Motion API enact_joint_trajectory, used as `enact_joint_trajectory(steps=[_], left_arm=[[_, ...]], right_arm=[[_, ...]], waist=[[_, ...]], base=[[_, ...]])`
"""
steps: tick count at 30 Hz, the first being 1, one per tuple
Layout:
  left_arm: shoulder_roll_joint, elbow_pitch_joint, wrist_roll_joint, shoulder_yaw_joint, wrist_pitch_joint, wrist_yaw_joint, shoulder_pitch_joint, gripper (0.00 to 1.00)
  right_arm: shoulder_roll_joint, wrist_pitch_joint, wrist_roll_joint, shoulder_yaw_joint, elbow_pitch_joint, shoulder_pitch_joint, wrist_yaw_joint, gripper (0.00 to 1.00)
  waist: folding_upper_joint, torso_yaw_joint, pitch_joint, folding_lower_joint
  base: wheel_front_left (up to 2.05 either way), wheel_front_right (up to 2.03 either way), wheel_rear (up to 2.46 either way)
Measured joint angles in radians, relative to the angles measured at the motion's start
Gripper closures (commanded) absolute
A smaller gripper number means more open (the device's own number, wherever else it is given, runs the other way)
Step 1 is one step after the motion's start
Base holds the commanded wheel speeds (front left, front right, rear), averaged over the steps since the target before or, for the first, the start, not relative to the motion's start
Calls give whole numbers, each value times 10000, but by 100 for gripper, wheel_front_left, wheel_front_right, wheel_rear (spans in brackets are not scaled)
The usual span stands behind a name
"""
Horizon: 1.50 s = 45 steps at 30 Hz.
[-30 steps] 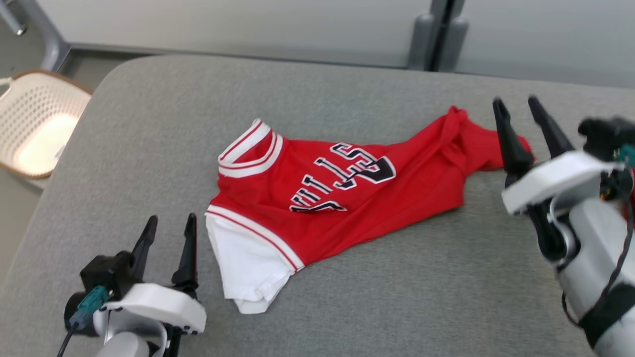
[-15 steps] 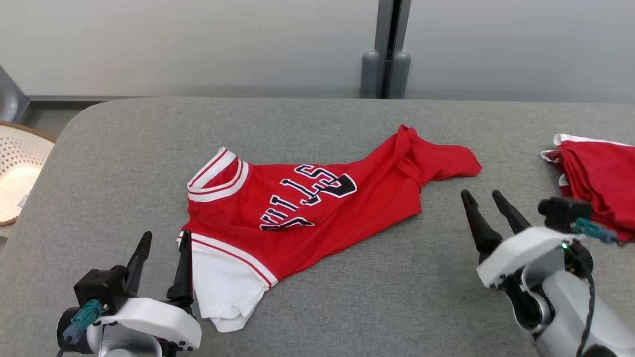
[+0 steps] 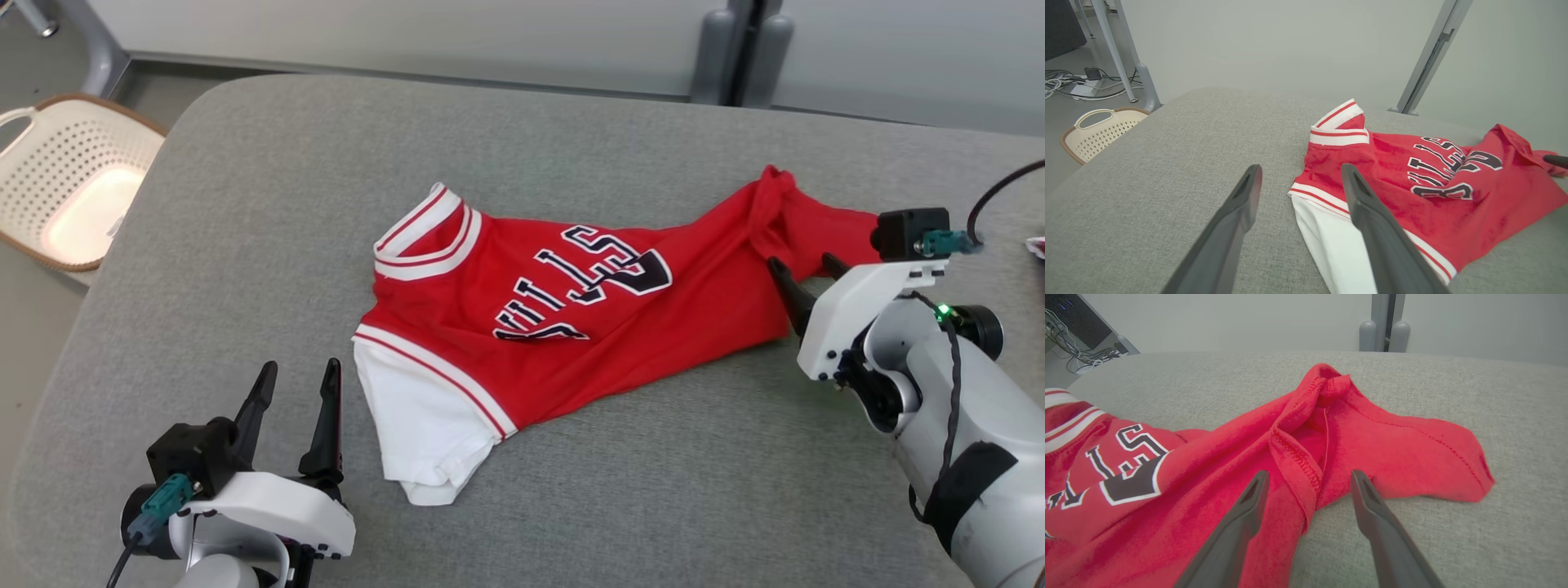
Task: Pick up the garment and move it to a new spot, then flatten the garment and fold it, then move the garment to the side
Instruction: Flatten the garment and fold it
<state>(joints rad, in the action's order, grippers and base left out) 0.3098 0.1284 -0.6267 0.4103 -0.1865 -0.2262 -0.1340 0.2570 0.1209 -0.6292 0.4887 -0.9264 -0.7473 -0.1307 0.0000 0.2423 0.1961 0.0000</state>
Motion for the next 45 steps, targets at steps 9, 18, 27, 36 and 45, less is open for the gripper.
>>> enact_joint_trajectory(steps=[9, 18, 27, 36, 45], left_arm=[[-138, 418, -77, 69, -169, 159, -169, 0], [-21, 644, -163, -6, -203, 224, -195, 0], [198, 621, -249, 0, -77, 88, 265, 0], [412, 299, -362, -35, 105, -82, 726, 0], [472, 119, -420, -69, 107, -186, 818, 0]], right_arm=[[-140, 972, -272, 190, -1206, -751, -2, 60], [-190, 92, -382, 318, -1325, -970, -2, 100], [165, 717, -832, 871, 46, -22, -2, 100], [2167, 3626, -1152, 867, 3189, 1765, -2, 100], [1887, 5455, 537, -1655, 5254, 4483, -2, 0]], waist=[[0, 550, 345, 0], [0, 374, 58, 0], [0, -262, -903, 0], [0, -1033, -1606, 0], [0, -1320, -1403, 0]], base=[[0, 0, 0], [0, 0, 0], [0, 0, 0], [0, 0, 0], [0, 0, 0]])
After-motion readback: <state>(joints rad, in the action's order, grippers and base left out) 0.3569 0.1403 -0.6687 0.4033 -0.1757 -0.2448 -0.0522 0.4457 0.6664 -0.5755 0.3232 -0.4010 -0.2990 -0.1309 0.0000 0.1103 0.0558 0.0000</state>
